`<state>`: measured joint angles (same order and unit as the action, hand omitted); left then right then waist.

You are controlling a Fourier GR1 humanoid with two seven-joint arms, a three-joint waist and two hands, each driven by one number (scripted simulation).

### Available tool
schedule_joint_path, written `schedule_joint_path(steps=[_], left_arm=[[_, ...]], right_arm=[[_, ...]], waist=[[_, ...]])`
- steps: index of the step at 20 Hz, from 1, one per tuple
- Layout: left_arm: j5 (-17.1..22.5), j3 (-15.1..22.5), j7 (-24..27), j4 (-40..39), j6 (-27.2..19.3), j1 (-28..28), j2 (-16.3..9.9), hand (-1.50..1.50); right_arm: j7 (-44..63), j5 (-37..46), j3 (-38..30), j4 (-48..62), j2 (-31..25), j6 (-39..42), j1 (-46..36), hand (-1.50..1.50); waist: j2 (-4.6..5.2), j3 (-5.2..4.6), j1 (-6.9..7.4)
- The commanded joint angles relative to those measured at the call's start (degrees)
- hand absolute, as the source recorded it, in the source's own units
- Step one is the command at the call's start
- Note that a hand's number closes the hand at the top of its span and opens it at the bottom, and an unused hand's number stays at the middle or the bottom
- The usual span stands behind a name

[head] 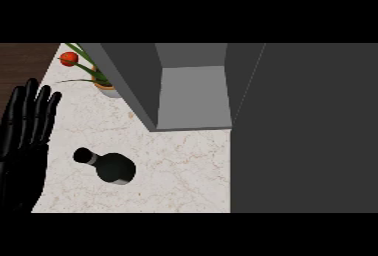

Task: Pick up the wine, place it into the cabinet and close the cabinet

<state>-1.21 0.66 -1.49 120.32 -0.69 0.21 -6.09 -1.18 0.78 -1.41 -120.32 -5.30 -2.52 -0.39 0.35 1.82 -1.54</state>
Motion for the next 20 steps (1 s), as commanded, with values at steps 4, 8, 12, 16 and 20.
schedule_joint_path(steps=[4,8,12,16,20], left_arm=[[16.97,3.1,3.09,-1.65,18.47,-3.56,-6.17,-1.5],[28.98,10.34,-1.26,-6.03,29.54,-0.26,-7.88,-1.5],[43.85,4.89,-6.39,-4.09,35.36,0.14,-15.23,-1.5],[59.95,-2.65,-12.17,-3.71,37.19,-1.93,-24.81,-1.5],[68.49,-7.2,-15.17,-4.38,38.78,-0.98,-29.81,-1.5]], right_arm=[[1.2,-0.2,2.54,-4.88,0.54,1.12,4.58,-1.5],[4.98,-7.69,8.95,-3.53,1.94,6.75,5.6,-1.5],[9.16,-7.57,12.39,-11.46,1.59,6.85,11.69,-1.5],[18.95,-8.3,11.26,-19.35,-0.15,4.3,9.66,-1.5],[22.96,-4.56,17.11,-25.69,1.47,2.19,12.51,-1.5]], waist=[[-0.53,-2.03,-0.31],[0.11,-2.02,-0.54],[-0.67,-1.88,0.49],[-0.47,-1.86,1.34],[-0.49,-1.85,1.51]])
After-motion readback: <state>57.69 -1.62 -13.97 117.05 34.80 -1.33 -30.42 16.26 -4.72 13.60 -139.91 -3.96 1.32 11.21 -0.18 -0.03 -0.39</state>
